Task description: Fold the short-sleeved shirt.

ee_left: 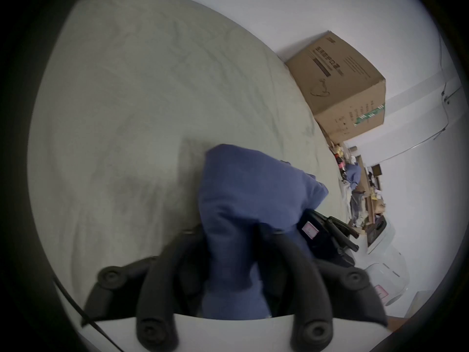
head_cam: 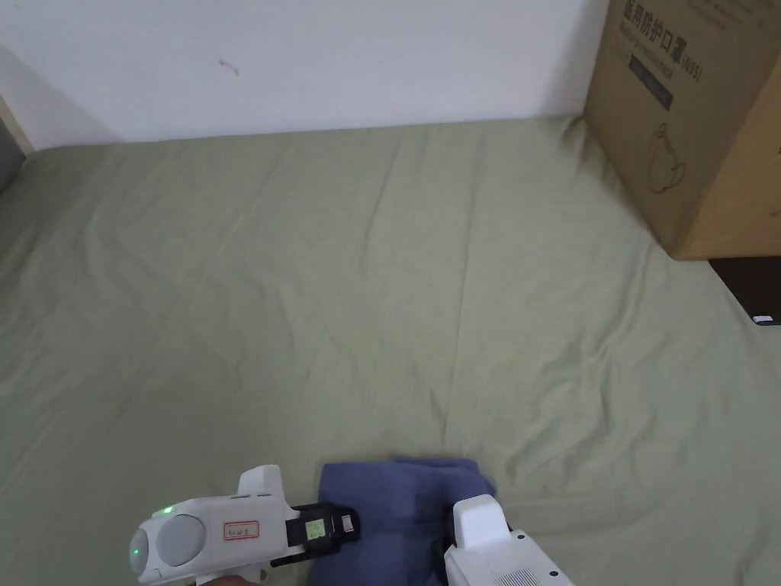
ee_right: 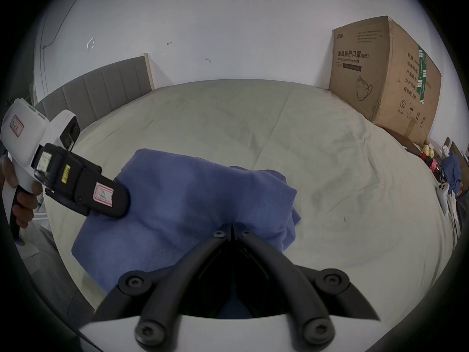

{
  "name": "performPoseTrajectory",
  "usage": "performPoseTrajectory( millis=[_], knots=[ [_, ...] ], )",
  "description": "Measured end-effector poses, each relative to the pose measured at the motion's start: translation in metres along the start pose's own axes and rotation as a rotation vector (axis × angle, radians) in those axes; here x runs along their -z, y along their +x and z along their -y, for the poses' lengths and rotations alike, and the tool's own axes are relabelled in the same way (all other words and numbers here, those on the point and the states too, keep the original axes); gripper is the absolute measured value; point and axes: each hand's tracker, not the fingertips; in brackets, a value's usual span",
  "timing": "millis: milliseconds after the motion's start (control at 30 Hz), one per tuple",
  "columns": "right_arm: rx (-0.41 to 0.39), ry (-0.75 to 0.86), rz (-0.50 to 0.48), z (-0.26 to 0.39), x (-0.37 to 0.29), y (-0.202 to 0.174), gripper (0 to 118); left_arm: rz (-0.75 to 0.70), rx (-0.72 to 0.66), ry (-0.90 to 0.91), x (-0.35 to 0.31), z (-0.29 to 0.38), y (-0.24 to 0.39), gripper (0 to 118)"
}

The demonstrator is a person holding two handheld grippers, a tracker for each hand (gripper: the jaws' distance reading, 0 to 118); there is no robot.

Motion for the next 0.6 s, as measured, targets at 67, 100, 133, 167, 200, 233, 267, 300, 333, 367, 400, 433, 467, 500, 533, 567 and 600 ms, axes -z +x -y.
performPoseTrajectory(
  millis=[67, 100, 133, 167, 200, 233, 267, 300, 333, 367, 400, 433, 467, 500, 533, 567, 600],
  knots=[
    [-0.001, -0.004, -0.002, -0.002, 0.000, 0.000, 0, -0.053, -0.001, 0.001, 0.004, -0.002, 0.006, 19],
    [0.003, -0.008, -0.005, -0.004, -0.001, 0.001, 0, -0.056, 0.015, 0.002, 0.003, -0.001, 0.008, 17],
    [0.007, -0.012, -0.007, -0.006, -0.002, 0.001, 0, -0.071, 0.026, 0.010, 0.002, 0.000, 0.013, 16],
    [0.006, -0.018, -0.013, -0.010, -0.004, 0.002, 0, -0.089, 0.038, 0.018, 0.000, 0.001, 0.018, 15],
    [0.000, -0.021, -0.016, -0.015, -0.006, 0.002, 0, -0.094, 0.061, 0.026, -0.005, 0.000, 0.023, 15],
    [-0.010, -0.018, -0.019, -0.018, -0.009, 0.002, 0, -0.101, 0.084, 0.038, -0.010, -0.001, 0.025, 15],
    [-0.022, -0.005, -0.022, -0.023, -0.013, 0.001, 0, -0.102, 0.089, 0.051, -0.017, -0.003, 0.026, 14],
    [-0.034, 0.013, -0.022, -0.028, -0.017, -0.001, 0, -0.099, 0.079, 0.048, -0.025, -0.008, 0.024, 14],
    [-0.040, 0.027, -0.022, -0.034, -0.021, -0.002, 0, -0.097, 0.078, 0.051, -0.032, -0.013, 0.021, 14],
    [-0.037, 0.046, -0.022, -0.040, -0.025, -0.002, 0, -0.127, 0.092, 0.069, -0.042, -0.018, 0.018, 14],
    [-0.033, 0.062, -0.028, -0.046, -0.027, -0.003, 0, -0.169, 0.117, 0.078, -0.052, -0.023, 0.013, 14],
    [-0.032, 0.075, -0.031, -0.052, -0.030, -0.003, 0, -0.205, 0.129, 0.087, -0.063, -0.029, 0.005, 14],
    [-0.036, 0.093, -0.030, -0.058, -0.032, -0.004, 0, -0.238, 0.125, 0.096, -0.077, -0.035, -0.005, 14],
    [-0.043, 0.108, -0.032, -0.063, -0.034, -0.006, 0, -0.266, 0.124, 0.107, -0.091, -0.040, -0.016, 14],
    [-0.049, 0.116, -0.035, -0.069, -0.035, -0.008, 0, -0.299, 0.117, 0.118, -0.106, -0.047, -0.029, 14],
    [-0.054, 0.126, -0.039, -0.074, -0.036, -0.010, 0, -0.337, 0.113, 0.129, -0.122, -0.053, -0.043, 14],
    [-0.058, 0.136, -0.041, -0.078, -0.037, -0.012, 0, -0.376, 0.099, 0.144, -0.137, -0.060, -0.056, 14]
  ],
)
